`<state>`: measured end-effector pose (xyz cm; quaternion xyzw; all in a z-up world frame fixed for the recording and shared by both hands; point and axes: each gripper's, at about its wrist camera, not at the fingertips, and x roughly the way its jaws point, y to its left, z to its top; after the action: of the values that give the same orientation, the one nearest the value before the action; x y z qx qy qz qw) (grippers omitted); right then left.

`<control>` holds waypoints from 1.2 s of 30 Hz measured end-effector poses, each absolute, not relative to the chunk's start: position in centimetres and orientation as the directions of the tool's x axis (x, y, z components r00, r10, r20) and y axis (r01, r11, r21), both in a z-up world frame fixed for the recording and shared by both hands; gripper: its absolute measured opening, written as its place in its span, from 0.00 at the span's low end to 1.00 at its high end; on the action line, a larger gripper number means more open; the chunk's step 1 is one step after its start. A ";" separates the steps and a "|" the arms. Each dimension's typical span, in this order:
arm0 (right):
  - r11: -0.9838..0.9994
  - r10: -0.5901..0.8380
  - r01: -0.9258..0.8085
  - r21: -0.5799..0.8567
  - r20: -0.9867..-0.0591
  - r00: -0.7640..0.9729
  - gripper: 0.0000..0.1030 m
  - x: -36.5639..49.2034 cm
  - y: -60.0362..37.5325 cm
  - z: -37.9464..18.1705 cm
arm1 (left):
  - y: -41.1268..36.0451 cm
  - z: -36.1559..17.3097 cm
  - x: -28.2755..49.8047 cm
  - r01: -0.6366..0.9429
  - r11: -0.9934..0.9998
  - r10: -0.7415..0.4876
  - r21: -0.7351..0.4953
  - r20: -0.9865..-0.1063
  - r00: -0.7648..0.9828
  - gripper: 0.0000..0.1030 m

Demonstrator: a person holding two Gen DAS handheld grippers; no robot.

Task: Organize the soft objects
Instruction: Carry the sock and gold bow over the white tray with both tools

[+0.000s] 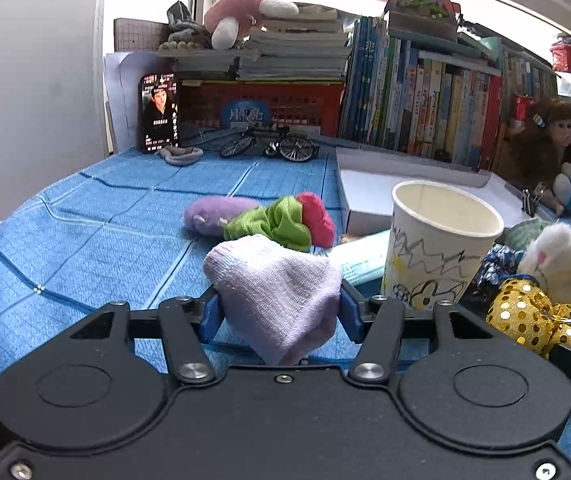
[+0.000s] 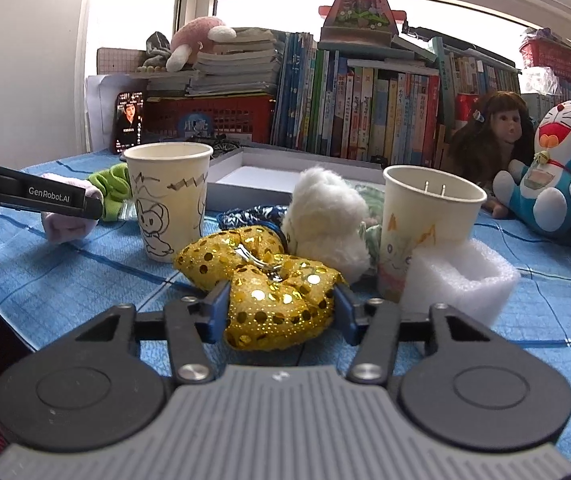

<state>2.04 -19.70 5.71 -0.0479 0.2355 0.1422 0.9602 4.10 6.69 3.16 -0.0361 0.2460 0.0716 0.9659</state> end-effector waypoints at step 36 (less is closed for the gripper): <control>0.940 0.322 -0.339 0.040 -0.436 0.840 0.53 10.3 -24.1 18.1 | 2.7 17.2 12.9 0.171 0.972 -0.228 -0.161 -0.466 0.855 0.50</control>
<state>10.30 -24.13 18.14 -0.0195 0.2239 0.1724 0.9590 12.87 2.74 17.25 -0.0568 0.2486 -0.1038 0.9614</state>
